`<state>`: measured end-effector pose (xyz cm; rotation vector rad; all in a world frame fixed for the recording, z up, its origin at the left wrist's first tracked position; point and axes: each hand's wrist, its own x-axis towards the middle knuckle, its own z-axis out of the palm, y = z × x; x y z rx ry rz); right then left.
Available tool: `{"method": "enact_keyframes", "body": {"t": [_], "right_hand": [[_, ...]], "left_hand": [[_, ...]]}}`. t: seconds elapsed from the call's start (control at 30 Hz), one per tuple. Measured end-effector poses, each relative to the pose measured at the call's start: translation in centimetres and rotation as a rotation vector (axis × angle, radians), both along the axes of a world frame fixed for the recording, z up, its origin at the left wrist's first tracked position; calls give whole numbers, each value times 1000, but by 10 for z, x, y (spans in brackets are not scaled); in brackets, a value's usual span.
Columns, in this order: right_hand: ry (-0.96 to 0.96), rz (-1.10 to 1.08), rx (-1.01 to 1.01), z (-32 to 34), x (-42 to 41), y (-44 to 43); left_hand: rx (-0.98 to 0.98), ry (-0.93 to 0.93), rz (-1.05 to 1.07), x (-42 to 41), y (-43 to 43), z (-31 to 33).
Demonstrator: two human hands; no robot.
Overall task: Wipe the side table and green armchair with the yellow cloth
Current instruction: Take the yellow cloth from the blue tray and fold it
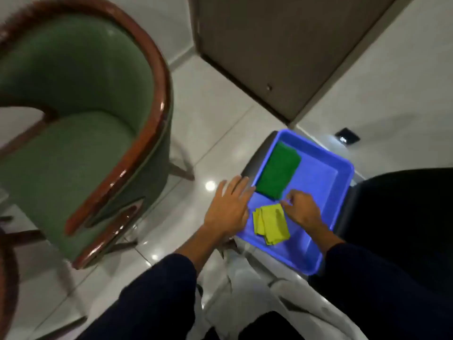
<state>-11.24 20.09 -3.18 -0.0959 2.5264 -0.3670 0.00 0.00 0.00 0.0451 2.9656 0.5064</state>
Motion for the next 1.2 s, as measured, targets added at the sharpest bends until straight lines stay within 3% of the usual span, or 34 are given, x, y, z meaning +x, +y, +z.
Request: {"method": "enact_keyframes", "body": {"t": [0.13, 0.4, 0.5, 0.6, 0.7, 0.87, 1.07, 1.13, 1.2], "right_hand": [[-267, -201, 15, -59, 22, 23], [-389, -540, -202, -87, 33, 18], [-499, -600, -387, -55, 28, -3], [-773, -676, -682, -22, 29, -25], [-950, -596, -820, -3, 35, -57], [-788, -223, -560, 8, 75, -130], [-958, -81, -544, 9, 207, -245], [-988, -40, -522, 10, 262, -283], [-888, 22, -446, 12, 319, -325]], "left_hand": [[215, -356, -133, 18, 69, -50], [596, -603, 157, 34, 59, -76], [848, -604, 410, 31, 48, -64], [1245, -561, 807, 24, 39, -45], [1485, -605, 1024, 35, 7, -33], [1485, -535, 1121, 104, -72, -25], [1522, -398, 1214, 241, -138, -30], [1432, -358, 1319, 282, -149, -35], [1302, -250, 1453, 330, -166, -46]]}}
